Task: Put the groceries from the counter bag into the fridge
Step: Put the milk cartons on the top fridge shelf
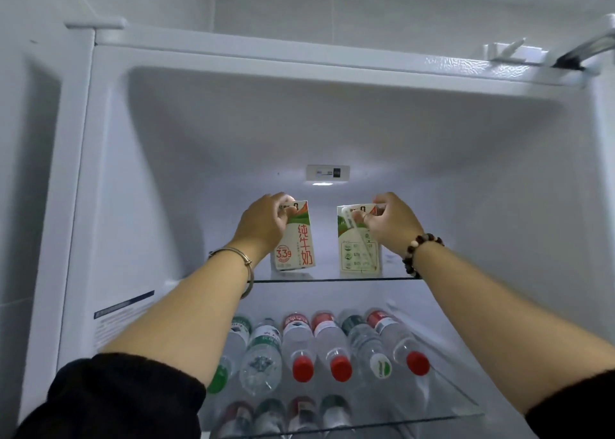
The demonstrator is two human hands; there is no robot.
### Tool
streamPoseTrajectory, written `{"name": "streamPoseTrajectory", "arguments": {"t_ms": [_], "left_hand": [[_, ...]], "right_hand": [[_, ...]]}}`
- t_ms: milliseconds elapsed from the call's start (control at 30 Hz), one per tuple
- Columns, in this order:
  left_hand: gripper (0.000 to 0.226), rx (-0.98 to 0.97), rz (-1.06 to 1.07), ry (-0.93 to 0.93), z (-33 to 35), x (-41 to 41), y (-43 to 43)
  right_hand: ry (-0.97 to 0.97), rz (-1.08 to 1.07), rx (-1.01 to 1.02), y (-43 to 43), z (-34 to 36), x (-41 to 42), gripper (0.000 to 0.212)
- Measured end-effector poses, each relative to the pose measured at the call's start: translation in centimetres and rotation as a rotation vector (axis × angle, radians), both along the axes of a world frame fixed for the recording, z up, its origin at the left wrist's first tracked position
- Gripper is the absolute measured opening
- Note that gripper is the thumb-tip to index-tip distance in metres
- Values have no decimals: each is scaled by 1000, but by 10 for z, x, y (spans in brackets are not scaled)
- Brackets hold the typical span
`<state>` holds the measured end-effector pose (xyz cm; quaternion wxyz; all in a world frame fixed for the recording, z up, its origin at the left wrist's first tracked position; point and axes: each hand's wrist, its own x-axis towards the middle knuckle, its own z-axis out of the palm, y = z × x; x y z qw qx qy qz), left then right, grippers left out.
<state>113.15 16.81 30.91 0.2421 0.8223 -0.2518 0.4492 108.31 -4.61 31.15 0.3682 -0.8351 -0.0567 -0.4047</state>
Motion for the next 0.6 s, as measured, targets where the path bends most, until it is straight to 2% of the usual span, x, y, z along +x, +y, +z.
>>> {"name": "streamPoseTrajectory", "arguments": {"t_ms": [100,233,367,433,500,567,600], "left_hand": [[21,-5,18,-76,-2,-4,-1],[26,8,20,-118,-3,-14,-6],[21,-148,-68,-62,-9,-17,-4],[34,-259,-169,53,-11,-18,-1],[42,-340,-234,184,-11,-20,2],[35,-303,-231,203,-13,-20,3],[30,-271,-223,188,-14,-20,2]], "right_hand": [[98,152,-2,-3,1,2,18],[175,233,-23,-1,5,6,19],[222,313,34,3,3,15,11],[216,326,82,4,3,17,13],[118,165,-30,7,2,18,22],[13,29,-143,11,0,18,36],[17,40,-142,13,-1,18,43]]}}
